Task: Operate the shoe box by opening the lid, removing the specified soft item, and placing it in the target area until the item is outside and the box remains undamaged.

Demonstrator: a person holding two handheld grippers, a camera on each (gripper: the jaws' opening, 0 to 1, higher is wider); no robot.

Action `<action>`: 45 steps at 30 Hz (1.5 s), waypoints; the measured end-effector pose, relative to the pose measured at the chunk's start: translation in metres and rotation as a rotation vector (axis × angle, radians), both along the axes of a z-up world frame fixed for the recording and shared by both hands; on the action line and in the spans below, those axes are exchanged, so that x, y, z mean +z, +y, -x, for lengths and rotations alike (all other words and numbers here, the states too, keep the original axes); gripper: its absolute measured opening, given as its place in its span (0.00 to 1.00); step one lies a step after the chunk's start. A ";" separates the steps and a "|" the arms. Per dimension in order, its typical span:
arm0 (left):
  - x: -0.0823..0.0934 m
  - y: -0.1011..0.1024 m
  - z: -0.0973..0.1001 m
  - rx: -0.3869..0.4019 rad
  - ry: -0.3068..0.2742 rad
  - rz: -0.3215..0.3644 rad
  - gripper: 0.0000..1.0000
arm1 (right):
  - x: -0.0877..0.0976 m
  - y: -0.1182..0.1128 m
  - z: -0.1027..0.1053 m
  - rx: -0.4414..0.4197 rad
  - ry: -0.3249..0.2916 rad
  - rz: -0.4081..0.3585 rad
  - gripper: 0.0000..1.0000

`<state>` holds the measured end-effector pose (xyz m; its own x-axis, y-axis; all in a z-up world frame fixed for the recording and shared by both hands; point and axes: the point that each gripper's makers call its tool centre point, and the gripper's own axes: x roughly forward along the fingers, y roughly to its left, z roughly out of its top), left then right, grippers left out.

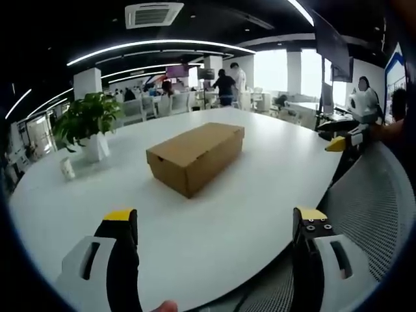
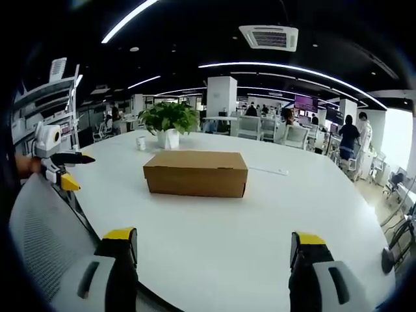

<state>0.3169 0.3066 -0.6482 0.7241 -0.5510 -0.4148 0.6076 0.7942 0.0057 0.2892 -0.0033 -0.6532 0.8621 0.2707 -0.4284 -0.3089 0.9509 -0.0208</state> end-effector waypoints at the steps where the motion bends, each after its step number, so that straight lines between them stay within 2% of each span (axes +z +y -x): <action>1: 0.000 0.000 0.000 0.003 0.002 0.003 0.99 | 0.000 0.000 0.000 -0.001 0.002 0.000 0.98; 11: 0.001 0.005 -0.003 0.029 0.015 0.016 0.99 | 0.002 -0.001 0.001 0.001 0.008 -0.002 0.98; 19: 0.003 0.002 -0.007 0.001 0.018 -0.004 0.99 | 0.004 -0.002 -0.001 0.003 0.007 0.006 0.97; 35: 0.004 0.006 -0.014 0.018 0.030 -0.003 0.99 | 0.005 0.003 -0.005 0.054 0.022 0.041 0.96; 45: 0.011 0.005 -0.023 0.018 0.013 -0.004 0.99 | 0.008 0.008 -0.014 0.089 0.020 0.049 0.96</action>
